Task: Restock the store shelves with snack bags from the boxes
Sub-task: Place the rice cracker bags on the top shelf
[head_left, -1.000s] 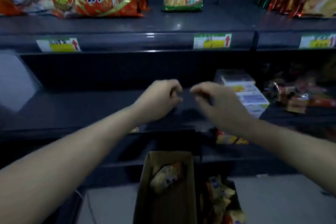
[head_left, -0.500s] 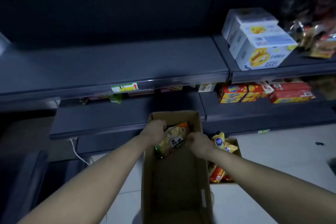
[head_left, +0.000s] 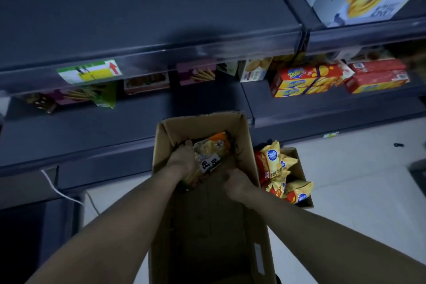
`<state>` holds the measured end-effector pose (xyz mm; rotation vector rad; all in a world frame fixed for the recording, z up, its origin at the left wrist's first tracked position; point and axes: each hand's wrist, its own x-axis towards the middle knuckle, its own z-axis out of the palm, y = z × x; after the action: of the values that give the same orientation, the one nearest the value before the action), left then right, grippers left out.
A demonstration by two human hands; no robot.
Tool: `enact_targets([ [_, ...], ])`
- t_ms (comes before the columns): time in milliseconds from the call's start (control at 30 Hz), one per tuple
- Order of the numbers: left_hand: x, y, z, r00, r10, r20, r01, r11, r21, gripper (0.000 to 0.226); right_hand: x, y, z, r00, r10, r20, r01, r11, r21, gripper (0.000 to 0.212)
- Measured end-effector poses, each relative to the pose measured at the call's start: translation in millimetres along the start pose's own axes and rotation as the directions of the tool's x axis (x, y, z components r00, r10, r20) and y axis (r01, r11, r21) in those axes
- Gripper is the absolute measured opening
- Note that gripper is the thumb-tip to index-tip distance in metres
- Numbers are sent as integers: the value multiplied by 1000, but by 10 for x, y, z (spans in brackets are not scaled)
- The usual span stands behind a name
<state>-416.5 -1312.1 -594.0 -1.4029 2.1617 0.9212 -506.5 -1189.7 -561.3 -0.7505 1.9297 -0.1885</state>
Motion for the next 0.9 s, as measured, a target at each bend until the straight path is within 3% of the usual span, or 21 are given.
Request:
enact_targets([
  [233, -45, 88, 129, 998, -67, 6, 66, 992, 106, 17, 45, 20, -13, 998, 47, 51, -55, 983, 174, 27],
  [500, -641, 205, -556, 1000, -7, -23, 6, 1000, -22, 11, -317, -112, -223, 992, 78, 101, -115, 889, 443, 13],
  [600, -991, 234, -947, 999, 29, 26, -25, 990, -135, 23, -528, -250, -425, 991, 11, 134, -86, 818, 569, 22],
  [733, -1517, 261, -1461, 993, 108, 41, -84, 917, -389, 37, -1015, -522, -865, 978, -131, 160, -17, 721, 693, 15],
  [900, -2209, 471, -2037, 971, 219, -90, -235, 849, -473, 23, -1789, -800, -1428, 955, -295, 35, 210, 754, 623, 19],
])
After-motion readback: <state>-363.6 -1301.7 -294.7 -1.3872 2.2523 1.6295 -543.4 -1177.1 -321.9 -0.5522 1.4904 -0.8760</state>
